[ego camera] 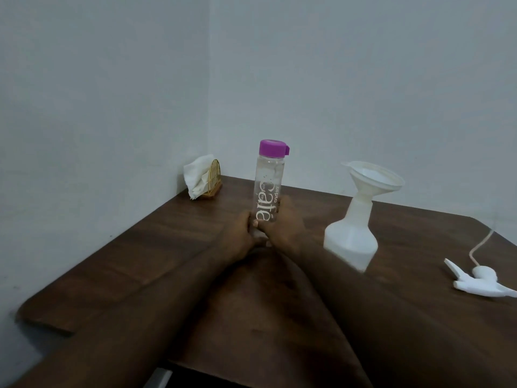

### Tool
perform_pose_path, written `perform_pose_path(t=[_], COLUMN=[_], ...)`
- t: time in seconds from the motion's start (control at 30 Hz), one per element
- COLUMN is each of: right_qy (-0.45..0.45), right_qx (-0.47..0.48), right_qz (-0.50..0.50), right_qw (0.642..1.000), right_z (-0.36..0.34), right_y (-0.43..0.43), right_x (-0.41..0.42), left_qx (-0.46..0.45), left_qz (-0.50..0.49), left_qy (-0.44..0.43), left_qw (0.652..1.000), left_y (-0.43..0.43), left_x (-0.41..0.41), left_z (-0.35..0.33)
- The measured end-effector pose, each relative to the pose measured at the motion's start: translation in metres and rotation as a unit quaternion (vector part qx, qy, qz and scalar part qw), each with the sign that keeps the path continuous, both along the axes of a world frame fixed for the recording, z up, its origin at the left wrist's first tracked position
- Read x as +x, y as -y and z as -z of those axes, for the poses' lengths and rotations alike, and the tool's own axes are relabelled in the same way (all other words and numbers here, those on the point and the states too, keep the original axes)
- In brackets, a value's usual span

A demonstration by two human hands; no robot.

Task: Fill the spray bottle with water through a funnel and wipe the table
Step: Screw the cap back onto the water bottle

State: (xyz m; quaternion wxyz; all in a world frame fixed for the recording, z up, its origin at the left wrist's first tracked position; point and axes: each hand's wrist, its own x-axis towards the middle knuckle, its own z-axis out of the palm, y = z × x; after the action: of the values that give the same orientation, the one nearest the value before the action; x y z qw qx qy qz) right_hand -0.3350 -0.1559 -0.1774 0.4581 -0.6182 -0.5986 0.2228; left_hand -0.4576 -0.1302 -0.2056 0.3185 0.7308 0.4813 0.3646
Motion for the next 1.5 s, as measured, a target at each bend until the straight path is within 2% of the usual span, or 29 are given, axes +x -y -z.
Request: perform_pose_path(t=[0.2, 0.43, 0.7, 1.03, 1.5], right_qy=[0.001, 0.01, 0.019, 0.04, 0.087], right_qx=[-0.016, -0.021, -0.008, -0.009, -0.018], right_qz=[0.024, 0.088, 0.118, 0.135, 0.143], right_qw=[1.0, 0.996, 0.993, 0.99, 0.986], right_z=[-0.001, 0.002, 0.01, 0.023, 0.021], right_y=[-0.077, -0.176, -0.264, -0.31, -0.308], right_x=[-0.001, 0.003, 0.016, 0.019, 0.017], left_qx=[0.03, 0.007, 0.007, 0.007, -0.02], left_qz=[-0.061, -0.067, -0.072, -0.066, -0.061], left_qy=[-0.031, 0.053, 0.089, 0.115, 0.128], left_qw=[0.997, 0.996, 0.993, 0.991, 0.99], left_y=[-0.054, -0.116, -0.16, -0.177, -0.175], left_x=[0.002, 0.003, 0.009, 0.015, 0.016], left_z=[-0.001, 0.006, 0.008, 0.01, 0.008])
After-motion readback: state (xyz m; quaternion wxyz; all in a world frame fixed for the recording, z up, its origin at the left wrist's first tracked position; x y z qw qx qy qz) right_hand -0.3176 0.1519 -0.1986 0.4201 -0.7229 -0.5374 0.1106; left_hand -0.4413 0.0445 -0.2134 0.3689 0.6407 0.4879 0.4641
